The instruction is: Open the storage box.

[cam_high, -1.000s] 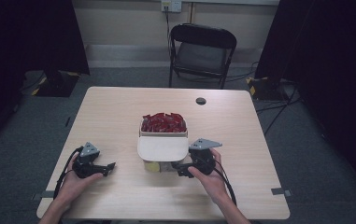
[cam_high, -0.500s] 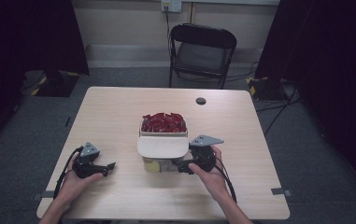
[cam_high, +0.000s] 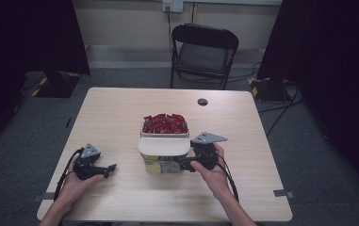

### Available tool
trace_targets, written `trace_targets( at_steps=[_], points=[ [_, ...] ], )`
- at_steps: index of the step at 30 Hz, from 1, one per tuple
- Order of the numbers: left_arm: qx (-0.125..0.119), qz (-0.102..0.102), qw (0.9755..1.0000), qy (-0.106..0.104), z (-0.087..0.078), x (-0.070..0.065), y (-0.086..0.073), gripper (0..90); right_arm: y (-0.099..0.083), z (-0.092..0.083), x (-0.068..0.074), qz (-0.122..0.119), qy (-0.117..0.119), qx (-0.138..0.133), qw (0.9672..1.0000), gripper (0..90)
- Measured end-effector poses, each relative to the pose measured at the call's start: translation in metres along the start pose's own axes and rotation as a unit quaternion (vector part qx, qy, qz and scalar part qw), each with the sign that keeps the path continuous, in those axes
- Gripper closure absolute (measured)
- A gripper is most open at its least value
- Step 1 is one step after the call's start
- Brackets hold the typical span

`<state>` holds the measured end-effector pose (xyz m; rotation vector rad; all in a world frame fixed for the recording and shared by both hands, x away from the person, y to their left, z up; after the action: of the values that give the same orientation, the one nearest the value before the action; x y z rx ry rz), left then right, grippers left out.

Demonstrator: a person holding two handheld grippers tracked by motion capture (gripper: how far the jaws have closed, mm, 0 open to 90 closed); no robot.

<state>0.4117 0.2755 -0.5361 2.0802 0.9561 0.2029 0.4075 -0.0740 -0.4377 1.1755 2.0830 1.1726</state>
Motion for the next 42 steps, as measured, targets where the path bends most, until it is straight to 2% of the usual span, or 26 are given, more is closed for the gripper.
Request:
trace_targets(
  at_steps=[10, 16, 20, 24, 42],
  points=[
    [0.000, 0.000, 1.0000, 0.000, 0.000, 0.000, 0.000, 13.3, 0.004, 0.003, -0.005, 0.014, 0.001, 0.006, 0.9999, 13.9],
    [0.000, 0.000, 1.0000, 0.000, 0.000, 0.000, 0.000, 13.3, 0.009, 0.002, -0.010, 0.021, -0.006, -0.002, 0.9998, 14.0],
    [0.000, 0.000, 1.0000, 0.000, 0.000, 0.000, 0.000, 13.3, 0.013, 0.001, -0.012, 0.021, -0.005, -0.006, 0.9998, 14.1],
    [0.000, 0.000, 1.0000, 0.000, 0.000, 0.000, 0.000, 13.3, 0.016, 0.000, -0.015, 0.024, 0.005, -0.006, 0.9997, 14.4],
    [0.000, 0.000, 1.0000, 0.000, 0.000, 0.000, 0.000, 13.3, 0.026, 0.004, -0.020, 0.034, 0.002, -0.015, 0.9993, 14.7]
  ],
)
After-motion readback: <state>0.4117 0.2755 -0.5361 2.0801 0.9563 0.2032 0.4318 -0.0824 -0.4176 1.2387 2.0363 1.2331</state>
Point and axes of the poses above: each handheld gripper's, and its own axes: z roughly forward along the jaws, y roughly out of its top, x roughly to its left, the point moved 5 cm from there along z, roughly forward along the jaws, and after that the axes turned 15 degrees about -y, right-handed, at the moved point
